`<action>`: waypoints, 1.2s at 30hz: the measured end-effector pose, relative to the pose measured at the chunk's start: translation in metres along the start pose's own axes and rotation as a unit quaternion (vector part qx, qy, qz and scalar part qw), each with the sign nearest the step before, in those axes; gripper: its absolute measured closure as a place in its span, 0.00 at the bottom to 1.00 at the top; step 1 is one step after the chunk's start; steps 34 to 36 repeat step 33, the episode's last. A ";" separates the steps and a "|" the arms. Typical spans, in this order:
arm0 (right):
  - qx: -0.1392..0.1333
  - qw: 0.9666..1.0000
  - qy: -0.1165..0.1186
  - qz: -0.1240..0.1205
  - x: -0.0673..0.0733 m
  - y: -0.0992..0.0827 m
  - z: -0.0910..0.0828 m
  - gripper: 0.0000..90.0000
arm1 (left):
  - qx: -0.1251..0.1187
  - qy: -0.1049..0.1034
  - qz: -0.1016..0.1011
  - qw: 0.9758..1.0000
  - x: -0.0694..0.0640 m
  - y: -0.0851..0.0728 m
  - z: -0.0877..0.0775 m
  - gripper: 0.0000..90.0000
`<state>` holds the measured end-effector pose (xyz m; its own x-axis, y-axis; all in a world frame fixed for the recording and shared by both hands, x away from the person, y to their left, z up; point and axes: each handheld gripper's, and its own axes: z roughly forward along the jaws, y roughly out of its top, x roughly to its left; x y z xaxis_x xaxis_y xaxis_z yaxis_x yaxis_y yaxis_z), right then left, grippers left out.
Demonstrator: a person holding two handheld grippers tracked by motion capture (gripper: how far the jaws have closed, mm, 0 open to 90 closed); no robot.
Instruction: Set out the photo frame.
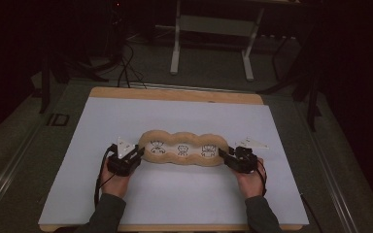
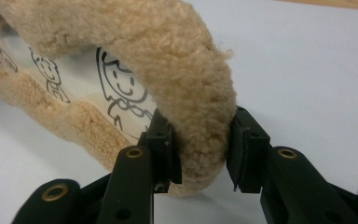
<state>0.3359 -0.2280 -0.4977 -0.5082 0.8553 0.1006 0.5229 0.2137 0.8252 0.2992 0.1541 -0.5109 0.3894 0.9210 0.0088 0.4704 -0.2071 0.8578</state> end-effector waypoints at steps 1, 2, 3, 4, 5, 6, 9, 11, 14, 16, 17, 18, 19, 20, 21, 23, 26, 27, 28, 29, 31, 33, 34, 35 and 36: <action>0.001 1.000 0.002 0.002 -0.001 0.000 0.001 0.72 | 0.005 -0.001 -0.003 1.000 0.001 0.000 0.001 0.83; 0.006 1.000 0.006 0.003 -0.001 0.000 0.002 0.72 | 0.004 -0.005 -0.005 1.000 0.002 -0.001 0.000 0.83; 0.004 1.000 0.007 0.006 -0.002 -0.001 0.002 0.72 | 0.005 -0.008 -0.009 1.000 0.002 -0.001 -0.001 0.83; 0.004 1.000 0.011 0.009 -0.003 -0.002 0.002 0.72 | 0.007 -0.010 -0.011 1.000 0.002 -0.001 -0.002 0.83; 0.004 1.000 0.011 0.009 -0.003 -0.002 0.002 0.72 | 0.007 -0.010 -0.011 1.000 0.002 -0.001 -0.002 0.83; 0.006 1.000 0.014 0.011 -0.004 -0.002 0.002 0.72 | 0.008 -0.014 -0.013 1.000 0.002 -0.001 -0.004 0.83; 0.008 0.999 0.026 0.021 -0.007 -0.003 0.003 0.71 | 0.011 -0.019 -0.015 1.000 0.002 -0.002 -0.007 0.83; 0.008 0.999 0.030 0.024 -0.008 -0.004 0.003 0.70 | 0.012 -0.020 -0.015 1.000 0.002 -0.003 -0.007 0.83; 0.007 0.999 0.040 0.029 -0.009 -0.004 0.001 0.54 | 0.024 -0.032 -0.031 0.999 0.006 -0.004 -0.009 0.70; 0.001 0.999 0.034 0.024 -0.010 -0.003 -0.003 0.48 | 0.022 -0.031 -0.040 0.999 0.009 -0.005 -0.013 0.64; -0.001 0.999 0.033 0.024 -0.010 -0.003 -0.005 0.46 | 0.018 -0.030 -0.046 0.998 0.012 -0.005 -0.016 0.60; -0.005 0.999 0.035 0.025 -0.011 -0.003 -0.008 0.44 | 0.014 -0.031 -0.054 0.998 0.015 -0.005 -0.019 0.57; -0.009 0.999 0.038 0.028 -0.013 -0.003 -0.011 0.43 | 0.012 -0.031 -0.057 0.998 0.017 -0.005 -0.022 0.55; -0.010 0.999 0.039 0.027 -0.013 -0.003 -0.013 0.42 | 0.005 -0.029 -0.063 0.998 0.021 -0.006 -0.025 0.55; -0.012 0.999 0.039 0.026 -0.015 -0.003 -0.016 0.41 | 0.002 -0.028 -0.068 0.997 0.023 -0.006 -0.027 0.54; -0.014 0.999 0.040 0.029 -0.017 -0.003 -0.019 0.40 | -0.001 -0.024 -0.077 0.997 0.029 -0.006 -0.032 0.54; -0.017 0.999 0.038 0.029 -0.021 -0.002 -0.025 0.40 | 0.000 -0.016 -0.085 0.996 0.037 -0.007 -0.037 0.54; -0.016 0.999 0.040 0.031 -0.023 -0.002 -0.027 0.39 | 0.000 -0.012 -0.087 0.996 0.040 -0.007 -0.039 0.53; -0.014 0.999 0.041 0.032 -0.024 -0.002 -0.028 0.39 | 0.002 -0.009 -0.085 0.996 0.042 -0.007 -0.040 0.53; -0.012 0.999 0.041 0.032 -0.025 -0.002 -0.029 0.39 | 0.003 -0.005 -0.086 0.996 0.044 -0.007 -0.041 0.53; -0.006 0.999 0.043 0.032 -0.028 -0.003 -0.031 0.39 | 0.005 -0.002 -0.086 0.996 0.046 -0.007 -0.042 0.52; 0.000 0.999 0.044 0.029 -0.031 -0.003 -0.033 0.37 | 0.009 0.009 -0.088 0.996 0.050 -0.007 -0.044 0.52; 0.000 0.999 0.044 0.029 -0.031 -0.003 -0.033 0.37 | 0.009 0.009 -0.088 0.996 0.050 -0.007 -0.044 0.52; 0.000 0.999 0.044 0.029 -0.031 -0.003 -0.033 0.37 | 0.009 0.009 -0.088 0.996 0.050 -0.007 -0.044 0.52; 0.000 0.999 0.044 0.029 -0.031 -0.003 -0.033 0.37 | 0.009 0.009 -0.088 0.996 0.050 -0.007 -0.044 0.52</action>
